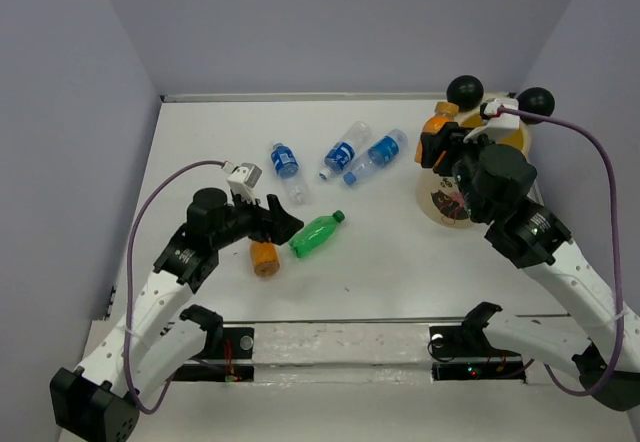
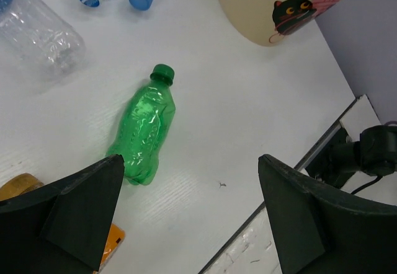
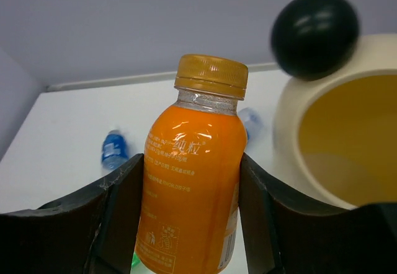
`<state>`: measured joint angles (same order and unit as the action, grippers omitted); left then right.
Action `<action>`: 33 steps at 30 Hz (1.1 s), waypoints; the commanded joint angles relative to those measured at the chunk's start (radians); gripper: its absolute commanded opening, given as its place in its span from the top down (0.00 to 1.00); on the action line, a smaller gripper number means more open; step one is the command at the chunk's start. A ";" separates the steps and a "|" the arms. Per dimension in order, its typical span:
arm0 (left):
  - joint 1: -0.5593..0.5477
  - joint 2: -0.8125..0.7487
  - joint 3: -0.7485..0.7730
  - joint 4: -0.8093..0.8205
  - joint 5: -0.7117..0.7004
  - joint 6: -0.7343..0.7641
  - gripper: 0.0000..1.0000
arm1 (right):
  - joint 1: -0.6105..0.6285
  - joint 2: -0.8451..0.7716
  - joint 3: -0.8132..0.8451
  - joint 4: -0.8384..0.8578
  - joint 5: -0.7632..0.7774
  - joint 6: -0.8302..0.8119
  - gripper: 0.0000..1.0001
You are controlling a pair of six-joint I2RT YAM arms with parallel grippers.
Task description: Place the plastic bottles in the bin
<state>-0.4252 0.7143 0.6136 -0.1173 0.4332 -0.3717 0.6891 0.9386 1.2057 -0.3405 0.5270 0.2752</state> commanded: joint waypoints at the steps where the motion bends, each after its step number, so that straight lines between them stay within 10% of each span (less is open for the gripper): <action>1: -0.012 0.048 0.055 0.001 0.069 0.017 0.01 | 0.003 -0.032 -0.024 0.089 0.312 -0.136 0.79; 20: -0.193 0.290 0.265 -0.205 -0.264 0.116 0.01 | -0.161 -0.129 -0.314 0.501 0.456 -0.284 0.83; 33: -0.244 0.458 0.307 -0.243 -0.381 0.152 0.01 | -0.220 -0.084 -0.572 1.223 0.383 -0.544 0.83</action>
<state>-0.6613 1.1488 0.8585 -0.3347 0.0944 -0.2543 0.4721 0.8421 0.6781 0.5102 0.9165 -0.1627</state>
